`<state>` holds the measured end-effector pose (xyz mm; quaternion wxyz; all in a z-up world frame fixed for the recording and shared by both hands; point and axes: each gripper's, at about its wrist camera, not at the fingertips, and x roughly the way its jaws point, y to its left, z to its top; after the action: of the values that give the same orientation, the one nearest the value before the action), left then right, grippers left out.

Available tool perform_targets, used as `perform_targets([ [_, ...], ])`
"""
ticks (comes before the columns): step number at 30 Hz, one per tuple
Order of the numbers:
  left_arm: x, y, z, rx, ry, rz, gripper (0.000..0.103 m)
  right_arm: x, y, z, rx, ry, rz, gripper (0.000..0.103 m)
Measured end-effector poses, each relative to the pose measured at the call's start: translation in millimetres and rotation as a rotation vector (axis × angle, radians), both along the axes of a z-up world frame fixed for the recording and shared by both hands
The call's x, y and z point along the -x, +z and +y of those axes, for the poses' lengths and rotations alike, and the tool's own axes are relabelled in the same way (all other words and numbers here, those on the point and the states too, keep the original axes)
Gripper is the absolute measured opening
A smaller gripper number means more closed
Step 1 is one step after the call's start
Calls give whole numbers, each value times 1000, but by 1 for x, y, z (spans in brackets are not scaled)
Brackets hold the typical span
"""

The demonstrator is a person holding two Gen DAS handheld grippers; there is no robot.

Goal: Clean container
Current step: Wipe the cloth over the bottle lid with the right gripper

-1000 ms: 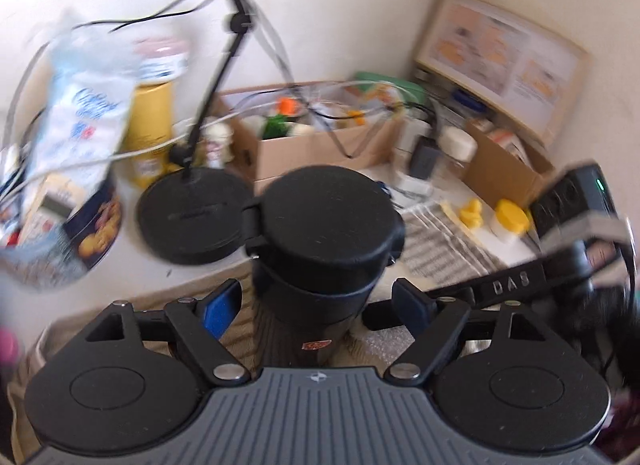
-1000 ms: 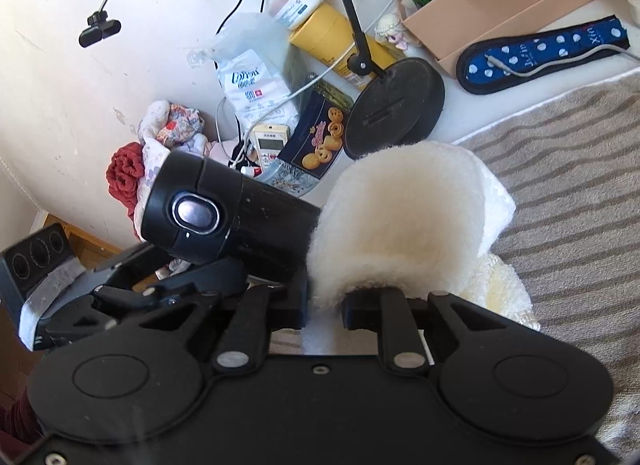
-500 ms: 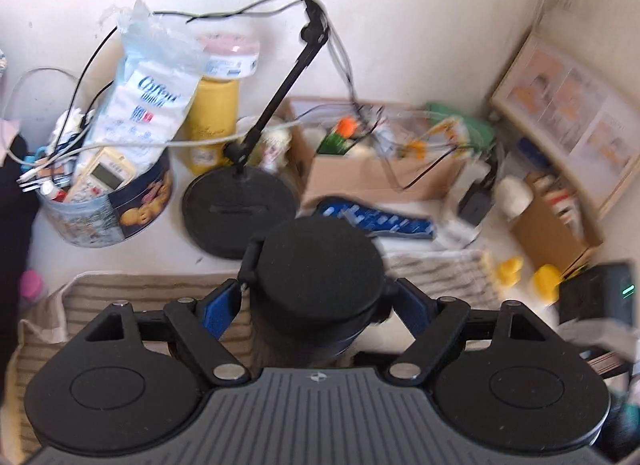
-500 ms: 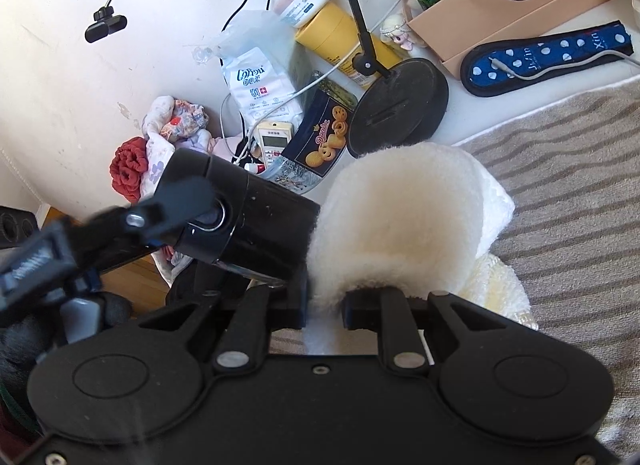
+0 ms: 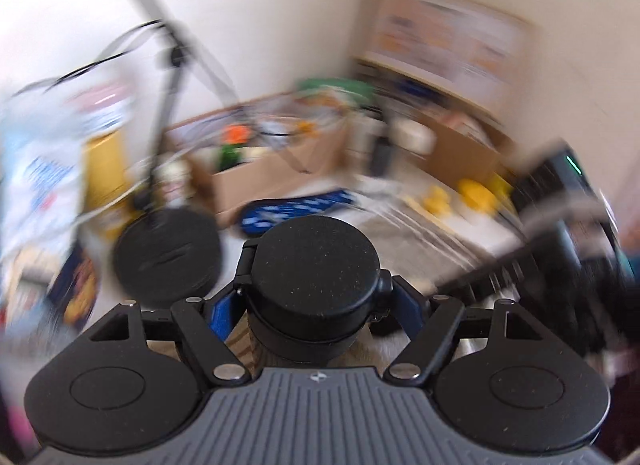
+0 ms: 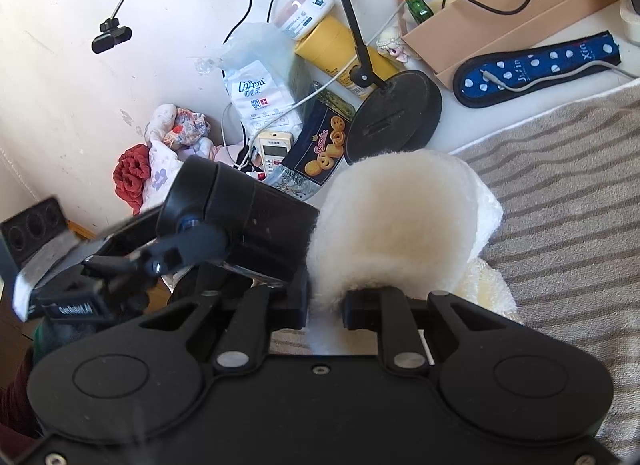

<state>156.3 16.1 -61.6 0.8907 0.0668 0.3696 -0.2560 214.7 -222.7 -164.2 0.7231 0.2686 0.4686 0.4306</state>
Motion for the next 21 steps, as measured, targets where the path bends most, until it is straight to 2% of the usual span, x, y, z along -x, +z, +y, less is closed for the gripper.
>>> perform_targets([
  [3, -8, -2, 2, -82, -151, 9, 76, 1, 2, -1, 4, -2, -9, 15],
  [7, -17, -4, 8, -71, -170, 43, 76, 3, 5, -2, 6, -9, -17, 15],
  [11, -12, -3, 8, -59, -95, 32, 76, 5, 11, -2, 18, -8, -47, 15],
  [17, 4, 0, 19, 96, 51, 63, 78, 7, 27, 1, 42, 15, -128, 15],
  [21, 13, 6, 22, 182, 195, 69, 78, 6, 36, 4, 53, 41, -173, 15],
])
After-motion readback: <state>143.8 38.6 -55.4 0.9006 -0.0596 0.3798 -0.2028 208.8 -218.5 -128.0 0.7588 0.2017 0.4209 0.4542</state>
